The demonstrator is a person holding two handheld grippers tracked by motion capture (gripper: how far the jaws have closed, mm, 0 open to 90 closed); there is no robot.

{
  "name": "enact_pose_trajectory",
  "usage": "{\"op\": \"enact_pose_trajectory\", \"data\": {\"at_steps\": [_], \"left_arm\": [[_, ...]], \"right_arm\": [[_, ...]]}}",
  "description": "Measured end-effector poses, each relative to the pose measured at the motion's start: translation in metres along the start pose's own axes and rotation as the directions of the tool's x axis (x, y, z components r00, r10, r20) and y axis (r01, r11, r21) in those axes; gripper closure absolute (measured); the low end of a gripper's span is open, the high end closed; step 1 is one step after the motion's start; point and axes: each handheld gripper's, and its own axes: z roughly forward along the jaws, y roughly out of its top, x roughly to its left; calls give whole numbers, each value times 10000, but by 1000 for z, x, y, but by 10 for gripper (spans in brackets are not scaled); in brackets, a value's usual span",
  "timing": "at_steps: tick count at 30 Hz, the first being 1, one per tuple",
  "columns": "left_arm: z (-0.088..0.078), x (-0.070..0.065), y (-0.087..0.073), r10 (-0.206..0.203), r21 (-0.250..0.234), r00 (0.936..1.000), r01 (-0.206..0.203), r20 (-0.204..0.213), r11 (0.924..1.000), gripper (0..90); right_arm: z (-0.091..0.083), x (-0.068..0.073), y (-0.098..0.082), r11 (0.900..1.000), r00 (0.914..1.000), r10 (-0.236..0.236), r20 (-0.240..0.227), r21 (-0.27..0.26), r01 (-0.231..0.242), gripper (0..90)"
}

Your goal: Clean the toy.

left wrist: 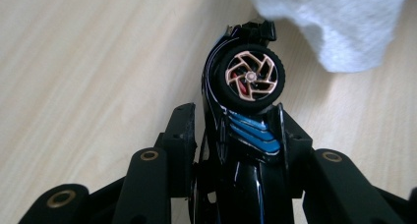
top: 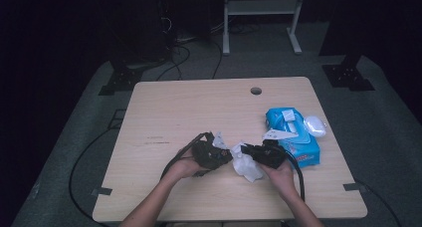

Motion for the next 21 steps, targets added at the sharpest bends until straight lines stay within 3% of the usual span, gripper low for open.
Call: {"op": "enact_pose_trajectory", "data": {"at_steps": [4,7,11,13,16,21], "left_arm": [[-15,-1,-2,132,-868,9999,-140,-98,9961,593],[-22,-3,-3,211,-1347,9997,-222,-97,9906,627],[-25,-8,-3,362,-1679,9992,-383,-155,9851,629],[-26,-10,-3,418,-1874,9991,-430,-102,9813,630],[-30,-12,-4,505,-2254,9986,-522,-133,9729,632],[-37,-11,-7,410,-2742,9991,-406,-42,9608,637]], "right_arm": [[-5,-1,4,9988,9986,375,-379,-289,-386,828],[-11,7,14,9952,9940,405,-1020,-851,-492,828],[-17,29,31,9910,9851,-229,-1706,-1341,-2,828],[-18,39,37,9897,9815,-612,-1815,-1384,361,828],[-18,45,43,9877,9822,-1123,-1508,-1250,938,828],[-18,31,37,9918,9921,-1069,-657,-775,1017,828]]}}
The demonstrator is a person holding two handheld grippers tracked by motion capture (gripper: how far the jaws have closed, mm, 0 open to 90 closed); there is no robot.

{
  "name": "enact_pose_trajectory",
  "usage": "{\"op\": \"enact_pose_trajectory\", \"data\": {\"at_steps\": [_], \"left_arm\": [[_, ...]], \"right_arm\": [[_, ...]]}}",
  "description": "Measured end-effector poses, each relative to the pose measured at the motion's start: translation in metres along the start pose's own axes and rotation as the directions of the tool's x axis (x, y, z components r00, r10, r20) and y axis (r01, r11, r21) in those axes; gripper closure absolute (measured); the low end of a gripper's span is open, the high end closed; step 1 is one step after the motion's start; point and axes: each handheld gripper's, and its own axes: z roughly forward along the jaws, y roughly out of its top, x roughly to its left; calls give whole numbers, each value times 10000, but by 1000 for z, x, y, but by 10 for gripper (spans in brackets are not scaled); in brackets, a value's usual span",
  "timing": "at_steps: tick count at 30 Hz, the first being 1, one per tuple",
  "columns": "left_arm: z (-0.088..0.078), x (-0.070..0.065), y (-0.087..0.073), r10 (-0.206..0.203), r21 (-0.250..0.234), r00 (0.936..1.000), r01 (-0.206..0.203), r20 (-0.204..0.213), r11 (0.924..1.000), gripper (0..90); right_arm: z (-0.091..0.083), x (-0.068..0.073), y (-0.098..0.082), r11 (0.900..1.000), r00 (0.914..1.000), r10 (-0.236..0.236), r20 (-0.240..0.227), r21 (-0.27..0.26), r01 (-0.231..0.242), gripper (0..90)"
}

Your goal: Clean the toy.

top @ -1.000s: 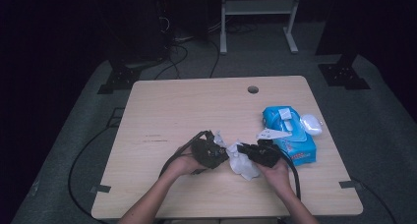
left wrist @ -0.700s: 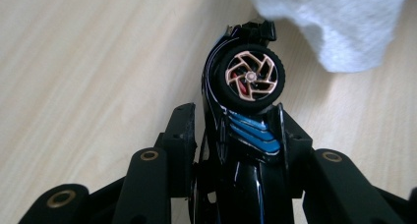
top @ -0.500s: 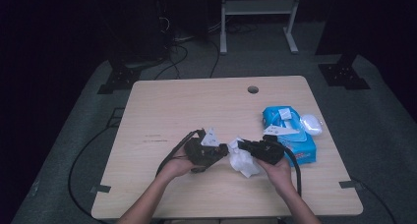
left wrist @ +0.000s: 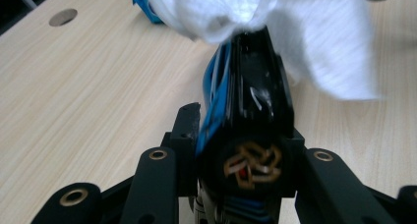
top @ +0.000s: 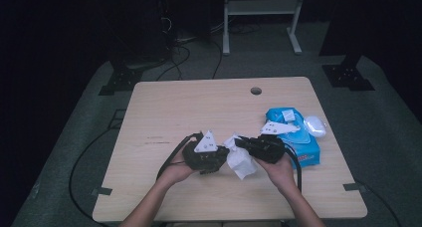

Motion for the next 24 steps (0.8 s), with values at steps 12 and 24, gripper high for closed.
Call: {"op": "enact_pose_trajectory", "data": {"at_steps": [12,24], "left_arm": [[-1,-1,1,114,-205,9999,-115,-40,9997,641],[5,-1,5,121,-303,9999,-120,11,9995,645]], "right_arm": [[2,21,12,9980,9968,-490,-638,-439,462,829],[-1,15,10,9987,9980,-300,-561,-417,277,829]]}}
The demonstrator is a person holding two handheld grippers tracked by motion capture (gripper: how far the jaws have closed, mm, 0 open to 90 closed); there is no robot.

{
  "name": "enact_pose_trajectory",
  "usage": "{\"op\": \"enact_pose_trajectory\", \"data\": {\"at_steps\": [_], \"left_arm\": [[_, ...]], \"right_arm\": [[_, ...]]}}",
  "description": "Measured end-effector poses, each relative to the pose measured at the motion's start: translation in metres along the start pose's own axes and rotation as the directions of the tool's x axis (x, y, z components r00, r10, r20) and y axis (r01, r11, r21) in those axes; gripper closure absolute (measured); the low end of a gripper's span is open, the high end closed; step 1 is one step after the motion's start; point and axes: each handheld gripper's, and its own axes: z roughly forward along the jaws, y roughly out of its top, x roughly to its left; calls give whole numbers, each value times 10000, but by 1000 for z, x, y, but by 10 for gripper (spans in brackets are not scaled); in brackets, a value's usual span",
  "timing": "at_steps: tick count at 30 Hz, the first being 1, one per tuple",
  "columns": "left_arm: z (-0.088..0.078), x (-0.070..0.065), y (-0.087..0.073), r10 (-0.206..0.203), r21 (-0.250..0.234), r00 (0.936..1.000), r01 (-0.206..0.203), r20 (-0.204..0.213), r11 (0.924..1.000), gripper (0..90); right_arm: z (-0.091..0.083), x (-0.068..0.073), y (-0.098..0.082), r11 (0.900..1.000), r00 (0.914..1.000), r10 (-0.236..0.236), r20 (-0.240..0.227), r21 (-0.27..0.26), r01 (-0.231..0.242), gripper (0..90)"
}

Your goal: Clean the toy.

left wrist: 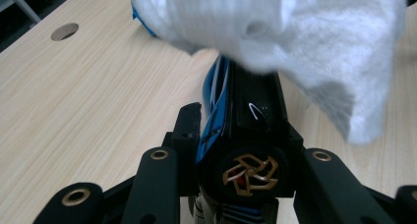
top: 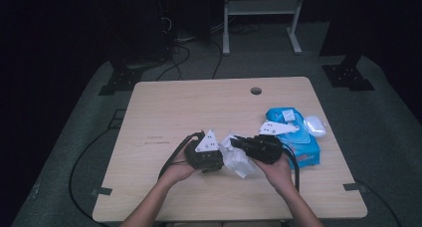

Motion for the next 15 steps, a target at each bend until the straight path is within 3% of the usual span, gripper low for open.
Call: {"op": "enact_pose_trajectory", "data": {"at_steps": [2,5,7,9,15], "left_arm": [[1,0,0,-25,-39,10000,24,-9,10000,645],[2,1,1,-31,-54,10000,31,47,10000,646],[5,1,3,36,34,10000,-36,34,10000,646],[8,0,6,96,93,10000,-96,27,9999,647],[13,-1,11,149,149,9999,-150,84,9998,648]], "right_arm": [[0,-2,-2,10000,10000,21,62,44,-22,829],[-2,-8,-7,9987,9985,24,540,512,-52,829],[-4,-8,-7,9990,9985,66,550,449,-91,829],[-5,-3,-3,9994,9986,-123,517,339,106,830],[0,20,11,9978,9978,-629,-184,204,633,830]]}}
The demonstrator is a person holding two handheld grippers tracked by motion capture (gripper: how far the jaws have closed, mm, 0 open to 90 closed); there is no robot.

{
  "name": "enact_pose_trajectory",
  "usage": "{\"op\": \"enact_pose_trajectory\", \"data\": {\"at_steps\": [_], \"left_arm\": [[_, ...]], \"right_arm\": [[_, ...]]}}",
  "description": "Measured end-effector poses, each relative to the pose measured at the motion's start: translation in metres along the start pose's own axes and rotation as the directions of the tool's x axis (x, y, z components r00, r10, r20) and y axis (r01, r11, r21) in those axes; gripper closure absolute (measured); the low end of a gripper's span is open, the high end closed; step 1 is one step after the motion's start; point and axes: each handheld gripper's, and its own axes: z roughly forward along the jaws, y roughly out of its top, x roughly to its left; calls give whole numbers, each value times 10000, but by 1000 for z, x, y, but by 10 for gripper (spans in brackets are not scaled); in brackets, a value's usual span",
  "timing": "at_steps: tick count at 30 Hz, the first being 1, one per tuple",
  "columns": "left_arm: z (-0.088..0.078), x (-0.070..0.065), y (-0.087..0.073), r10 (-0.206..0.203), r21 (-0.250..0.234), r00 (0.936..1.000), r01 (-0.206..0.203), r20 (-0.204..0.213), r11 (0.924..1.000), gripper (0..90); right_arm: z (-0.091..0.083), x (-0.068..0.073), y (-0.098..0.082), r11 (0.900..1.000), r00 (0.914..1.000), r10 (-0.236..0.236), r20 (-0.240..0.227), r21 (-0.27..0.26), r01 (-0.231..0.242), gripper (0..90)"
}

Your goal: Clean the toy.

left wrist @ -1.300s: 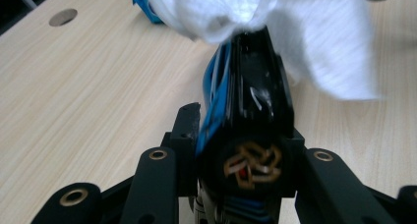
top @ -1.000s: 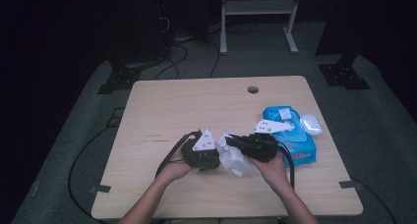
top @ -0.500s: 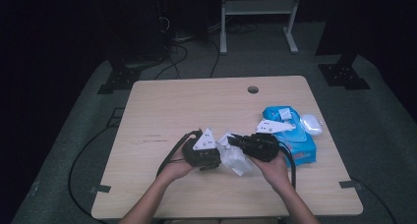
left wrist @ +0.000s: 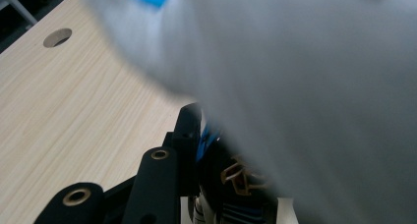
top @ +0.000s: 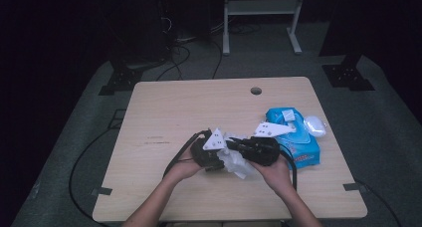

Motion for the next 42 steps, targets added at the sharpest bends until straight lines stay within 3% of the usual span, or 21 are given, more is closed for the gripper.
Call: {"op": "enact_pose_trajectory", "data": {"at_steps": [4,9,12,15,18,20,24,27,31,34,38,42], "left_arm": [[-2,0,-1,-12,-78,10000,11,-19,10000,650],[-5,3,-3,-139,-198,9999,138,-76,9997,653],[-6,4,-3,-100,-176,9999,98,-84,9998,654],[-5,4,-2,-106,-199,9999,104,-96,9997,655],[-6,4,-1,-228,-335,9997,226,-51,9992,657],[-5,4,1,-114,-286,9999,112,-48,9995,658],[-5,3,2,-150,-498,9999,147,-57,9987,661],[-6,3,1,-247,-579,9997,241,-86,9980,661],[-8,5,0,-293,-587,9995,284,-132,9979,662],[-7,5,1,-260,-572,9996,253,-115,9980,663],[-4,4,7,-203,-667,9998,199,-56,9976,663],[-4,6,13,-270,-1020,9996,272,35,9944,665]], "right_arm": [[0,-3,-1,9996,9986,-222,490,200,213,830],[-9,-25,-16,9984,9919,335,1224,419,-389,830],[-9,-37,-30,9938,9886,920,1193,512,-987,830],[-7,-40,-34,9907,9871,1172,1093,570,-1239,830],[-9,-39,-29,9903,9867,1342,917,224,-1368,831],[-11,-38,-24,9880,9868,1541,507,-167,-1534,831],[-11,-28,-14,9934,9930,1102,420,-368,-1087,831],[-13,-30,-14,9925,9919,1165,512,-428,-1144,830],[-15,-46,-30,9838,9799,1791,878,-189,-1781,831],[-13,-52,-40,9761,9726,2159,867,62,-2173,830],[-9,-53,-41,9734,9718,2261,677,235,-2281,831],[-14,-52,-36,9711,9696,2387,531,-192,-2380,831]]}}
